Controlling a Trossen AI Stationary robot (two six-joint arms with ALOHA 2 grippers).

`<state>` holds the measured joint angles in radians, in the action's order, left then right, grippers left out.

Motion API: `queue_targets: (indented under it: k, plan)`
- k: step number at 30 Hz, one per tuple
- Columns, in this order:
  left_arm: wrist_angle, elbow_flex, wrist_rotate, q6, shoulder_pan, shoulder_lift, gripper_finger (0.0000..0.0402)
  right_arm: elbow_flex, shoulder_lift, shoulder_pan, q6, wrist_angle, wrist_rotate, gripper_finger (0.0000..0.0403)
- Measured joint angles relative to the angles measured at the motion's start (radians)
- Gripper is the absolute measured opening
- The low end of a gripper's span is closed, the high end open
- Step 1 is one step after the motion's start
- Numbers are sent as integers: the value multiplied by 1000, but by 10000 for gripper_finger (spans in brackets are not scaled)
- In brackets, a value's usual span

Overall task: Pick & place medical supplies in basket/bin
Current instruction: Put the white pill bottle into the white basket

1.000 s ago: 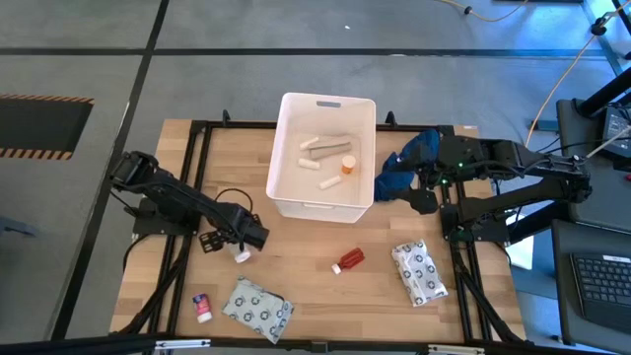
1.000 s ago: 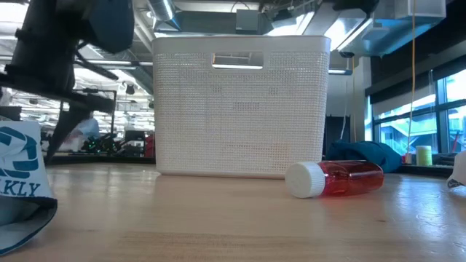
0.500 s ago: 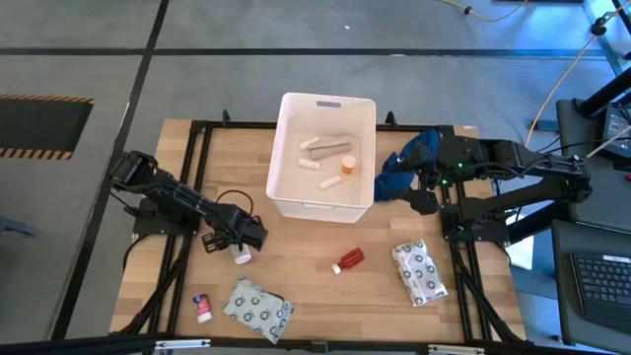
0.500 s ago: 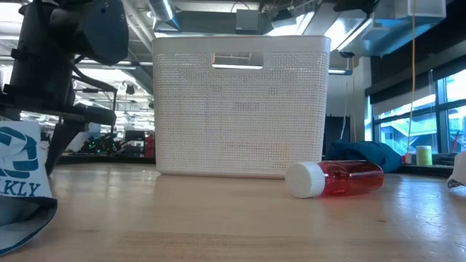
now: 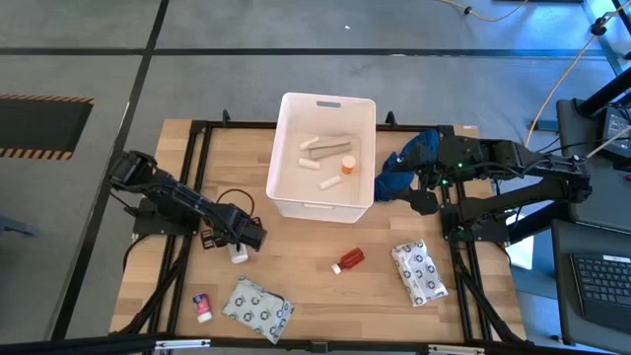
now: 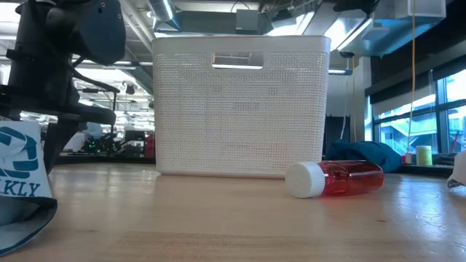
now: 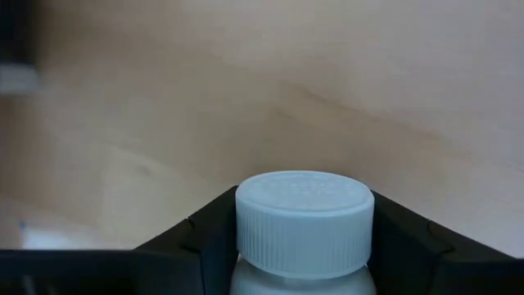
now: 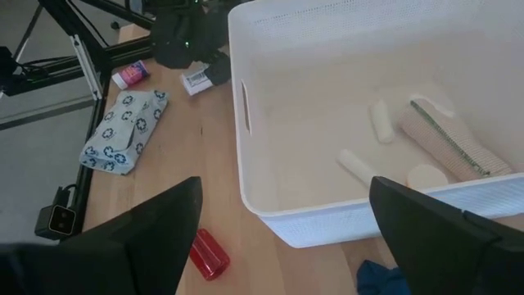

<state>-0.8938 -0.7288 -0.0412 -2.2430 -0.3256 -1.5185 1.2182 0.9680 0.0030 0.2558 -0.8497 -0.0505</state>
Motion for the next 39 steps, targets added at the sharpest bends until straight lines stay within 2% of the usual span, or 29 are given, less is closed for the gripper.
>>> queue_targets:
  k: [9, 15, 20, 25, 30, 34, 39]
  plan:
    - [-6, -9, -135, 150, 0, 178, 202, 0, 0, 0, 0, 0, 0, 351]
    - [-3, -94, -315, 345, 0, 374, 197, 0, 0, 0, 0, 0, 0, 351]
    - [8, -217, -512, 594, 0, 520, 202, 0, 0, 0, 0, 1, 0, 351]
    - [89, -371, -649, 946, 8, 576, 198, 0, 0, 0, 0, 1, 0, 351]
    - [253, -491, -654, 1308, 59, 554, 199, 0, 0, 0, 0, 1, 0, 351]
    - [397, -542, -553, 1547, 131, 507, 201, 0, 0, 0, 0, 1, 0, 351]
    - [480, -592, -433, 1733, 244, 430, 199, 0, 0, 0, 0, 1, 0, 351]
